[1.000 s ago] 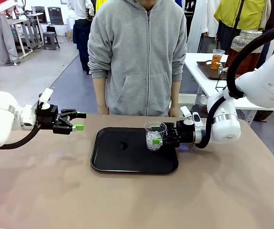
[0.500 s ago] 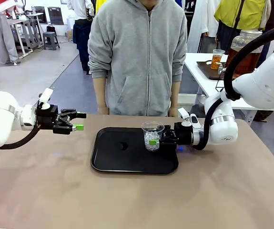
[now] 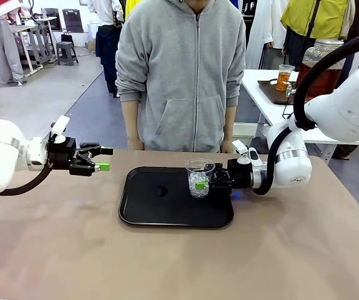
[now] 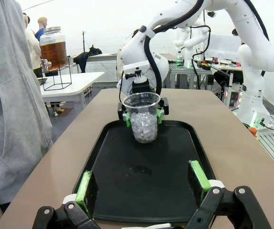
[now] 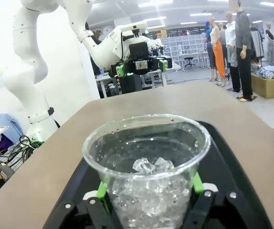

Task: Pour the drink into the iced cup.
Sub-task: Pick up the iced cup indicated by the human and present it to them.

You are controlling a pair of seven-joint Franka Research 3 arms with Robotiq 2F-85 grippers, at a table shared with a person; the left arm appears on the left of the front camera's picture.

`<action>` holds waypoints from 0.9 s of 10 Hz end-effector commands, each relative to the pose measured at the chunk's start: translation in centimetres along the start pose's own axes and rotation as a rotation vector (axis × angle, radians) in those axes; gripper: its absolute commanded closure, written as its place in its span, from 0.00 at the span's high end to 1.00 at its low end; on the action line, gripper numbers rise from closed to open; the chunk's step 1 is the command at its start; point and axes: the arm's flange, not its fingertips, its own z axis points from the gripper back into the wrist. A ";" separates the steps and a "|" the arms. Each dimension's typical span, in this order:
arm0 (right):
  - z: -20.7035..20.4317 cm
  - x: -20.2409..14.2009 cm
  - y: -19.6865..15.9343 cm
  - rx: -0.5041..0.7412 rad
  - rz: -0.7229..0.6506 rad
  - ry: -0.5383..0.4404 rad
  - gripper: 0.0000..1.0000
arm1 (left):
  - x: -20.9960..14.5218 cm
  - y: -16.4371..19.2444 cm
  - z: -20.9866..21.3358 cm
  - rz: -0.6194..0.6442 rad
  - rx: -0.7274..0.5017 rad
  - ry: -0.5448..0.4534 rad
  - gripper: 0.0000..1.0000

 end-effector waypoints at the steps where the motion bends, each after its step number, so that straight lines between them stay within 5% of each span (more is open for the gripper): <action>1: 0.3 3.3 -0.1 -0.018 0.062 0.014 0.76 | 0.2 0.0 -0.1 0.002 0.000 0.001 1.00; 8: 0.0 12.7 -1.7 0.000 0.087 0.009 0.76 | 0.2 0.0 -0.1 0.002 0.000 0.001 1.00; 9: -1.3 12.8 -2.8 -0.011 0.054 0.149 0.76 | 0.2 0.0 -0.1 0.002 0.000 0.001 1.00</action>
